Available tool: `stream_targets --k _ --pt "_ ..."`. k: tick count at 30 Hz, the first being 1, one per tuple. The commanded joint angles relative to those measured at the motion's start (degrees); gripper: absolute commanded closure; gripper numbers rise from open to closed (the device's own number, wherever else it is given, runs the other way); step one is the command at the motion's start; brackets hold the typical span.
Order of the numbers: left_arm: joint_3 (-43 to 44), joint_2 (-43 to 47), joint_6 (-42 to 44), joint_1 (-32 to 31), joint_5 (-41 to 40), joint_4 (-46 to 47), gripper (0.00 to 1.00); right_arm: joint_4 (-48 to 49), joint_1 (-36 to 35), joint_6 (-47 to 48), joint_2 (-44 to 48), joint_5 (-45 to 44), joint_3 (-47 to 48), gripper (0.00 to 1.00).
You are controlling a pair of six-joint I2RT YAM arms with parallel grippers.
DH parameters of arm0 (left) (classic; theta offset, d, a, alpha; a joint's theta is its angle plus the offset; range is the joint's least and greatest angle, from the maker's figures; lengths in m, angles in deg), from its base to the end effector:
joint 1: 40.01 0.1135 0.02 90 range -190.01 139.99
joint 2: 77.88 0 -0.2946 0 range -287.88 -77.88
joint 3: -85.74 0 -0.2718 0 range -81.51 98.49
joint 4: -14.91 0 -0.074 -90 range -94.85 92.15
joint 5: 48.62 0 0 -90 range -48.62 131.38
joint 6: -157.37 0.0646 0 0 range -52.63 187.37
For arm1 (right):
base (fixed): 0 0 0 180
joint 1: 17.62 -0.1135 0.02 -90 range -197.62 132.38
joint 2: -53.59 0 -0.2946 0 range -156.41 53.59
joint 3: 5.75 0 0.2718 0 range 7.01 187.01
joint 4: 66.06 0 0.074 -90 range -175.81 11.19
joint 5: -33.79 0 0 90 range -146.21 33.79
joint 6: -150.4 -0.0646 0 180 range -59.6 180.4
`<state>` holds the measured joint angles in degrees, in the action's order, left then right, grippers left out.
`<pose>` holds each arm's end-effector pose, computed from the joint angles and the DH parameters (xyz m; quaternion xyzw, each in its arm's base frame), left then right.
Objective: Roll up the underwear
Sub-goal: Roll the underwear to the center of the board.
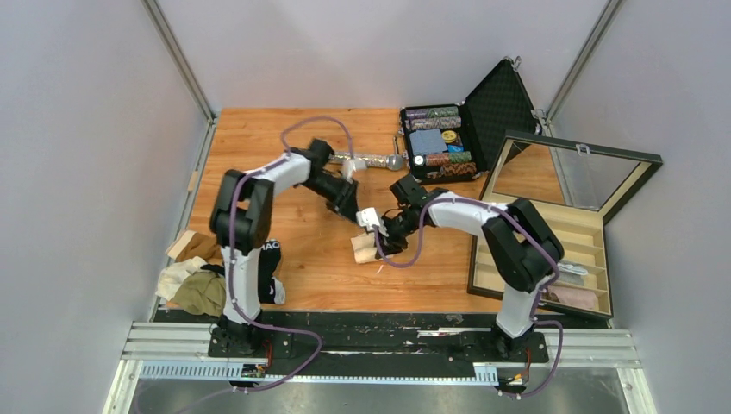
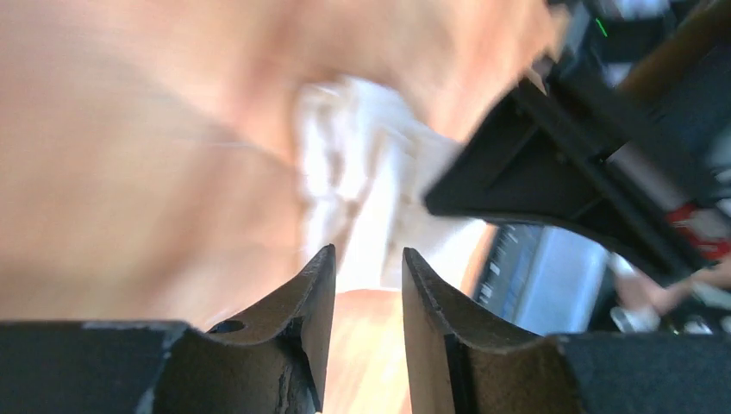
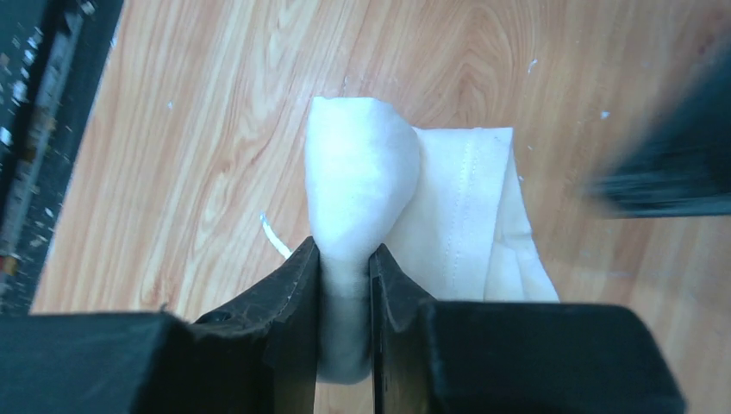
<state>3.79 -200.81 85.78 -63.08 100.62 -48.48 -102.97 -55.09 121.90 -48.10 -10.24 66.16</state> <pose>0.3738 -0.2196 0.1394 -0.3148 -0.8103 0.4943 0.0070 0.2596 0.2575 0.1578 -0.7367 0.5258 0.3353 0.2615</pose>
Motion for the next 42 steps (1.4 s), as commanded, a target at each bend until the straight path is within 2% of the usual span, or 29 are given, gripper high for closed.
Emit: stream_targets --k 1,3,5,8,10,15,19,22,27,34,38,42 --pt "-0.11 15.3 -19.23 8.56 -18.79 21.17 0.58 -21.58 1.02 -2.78 -9.46 8.45 11.18 1.0" --pt "-2.18 21.11 -17.73 10.21 -29.78 23.16 0.58 -25.43 2.08 -6.88 -14.07 11.12 16.33 1.0" --pt "-4.41 26.53 -15.03 10.89 -33.81 24.87 0.57 -29.97 3.18 -9.92 -18.54 14.19 20.94 1.0" --pt "-8.74 35.16 -12.81 10.85 -35.57 27.73 0.57 -31.01 4.57 -11.88 -21.58 16.17 23.26 1.0" --pt "-13.16 40.13 -7.35 9.44 -36.77 28.98 0.57 -30.97 5.12 -12.97 -22.9 17.41 23.65 1.0" --pt "-28.91 52.21 12.76 -3.09 -40.26 31.95 0.51 -30.12 6.6 -18.43 -27.09 21.38 23.61 1.0" --pt "-42.45 59.62 28.32 -13.1 -40.46 41.08 0.44 -29.19 8.0 -21.69 -30.29 23.2 23.92 1.0" --pt "-48.79 60.54 35.25 -17.66 -39.23 47.33 0.42 -28.92 9.59 -25.32 -33.36 24.83 25.01 1.0" --pt "-51.58 55.02 36.76 -20.29 -35.51 51.95 0.42 -28.44 10.93 -28.16 -36.06 26.07 26.09 1.0" --pt "-47.65 46.5 41.84 -20.88 -27.81 47.47 0.47 -27.15 10.93 -31.16 -38.22 26.18 25.54 1.0" --pt "-46.19 44.21 42.72 -21.01 -26.89 43.99 0.48 -25.23 10.93 -32.81 -37.71 25.97 24.2 1.0" --pt "-47.24 42.9 42.54 -21.68 -27.79 45.0 0.47 -24.48 10.92 -33.83 -37.96 26.01 23.69 1.0"
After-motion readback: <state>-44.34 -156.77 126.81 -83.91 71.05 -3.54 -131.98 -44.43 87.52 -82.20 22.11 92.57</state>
